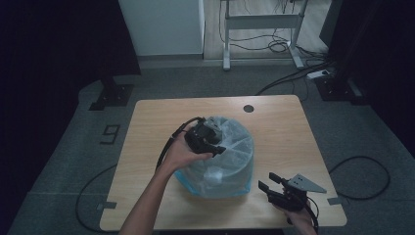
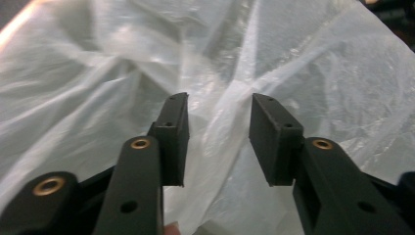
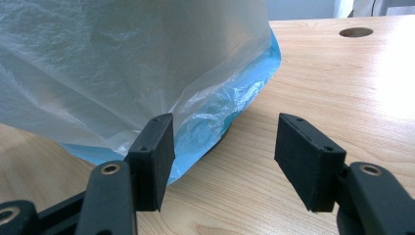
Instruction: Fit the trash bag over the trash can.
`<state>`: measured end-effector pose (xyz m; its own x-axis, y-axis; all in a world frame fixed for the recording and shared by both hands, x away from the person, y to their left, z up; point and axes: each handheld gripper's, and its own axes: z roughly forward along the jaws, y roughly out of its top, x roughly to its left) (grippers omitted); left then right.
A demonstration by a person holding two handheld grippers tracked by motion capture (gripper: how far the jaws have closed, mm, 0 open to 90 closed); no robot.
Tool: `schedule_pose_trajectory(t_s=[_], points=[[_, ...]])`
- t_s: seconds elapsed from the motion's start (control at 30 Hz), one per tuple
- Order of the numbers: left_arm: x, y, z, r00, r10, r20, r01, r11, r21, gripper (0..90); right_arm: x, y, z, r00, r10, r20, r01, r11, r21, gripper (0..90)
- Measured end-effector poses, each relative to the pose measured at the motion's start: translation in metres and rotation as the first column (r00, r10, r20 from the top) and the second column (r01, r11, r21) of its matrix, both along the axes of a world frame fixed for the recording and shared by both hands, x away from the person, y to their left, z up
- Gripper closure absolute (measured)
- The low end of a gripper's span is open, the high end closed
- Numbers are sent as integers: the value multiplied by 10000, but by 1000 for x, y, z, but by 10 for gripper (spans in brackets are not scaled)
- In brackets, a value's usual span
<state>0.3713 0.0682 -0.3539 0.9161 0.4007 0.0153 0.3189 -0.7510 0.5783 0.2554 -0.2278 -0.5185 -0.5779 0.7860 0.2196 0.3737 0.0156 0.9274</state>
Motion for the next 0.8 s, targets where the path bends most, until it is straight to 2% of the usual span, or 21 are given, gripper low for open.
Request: schedule_pose_trajectory(t_s=[0.1, 0.33, 0.4, 0.57, 0.67, 0.8], points=[[-5, -6, -2, 9994, -360, -21, 360, 9993, 111, 624, -1, -1, 1, 10000, -10, 43, 10, 10000, -24, 390], [-9, -9, -4, 9968, -737, -308, 746, 9969, 268, 630, -1, -2, 1, 10000, -55, 46, 56, 10000, -43, 390], [-11, -9, -5, 9947, -917, -470, 925, 9956, 146, 626, -1, -2, 1, 10000, -64, 45, 64, 10000, -60, 390], [-12, -9, -6, 9944, -964, -424, 976, 9949, 257, 608, 0, -2, 0, 10000, -95, 15, 95, 9999, -57, 390], [-12, -5, -4, 9963, -820, -266, 822, 9966, 64, 563, -1, -3, 1, 9999, -119, 25, 119, 9999, -68, 390], [-13, 6, 2, 9983, -572, -51, 568, 9966, -598, 495, -1, -5, 1, 9997, -220, 74, 220, 9998, -33, 388]])
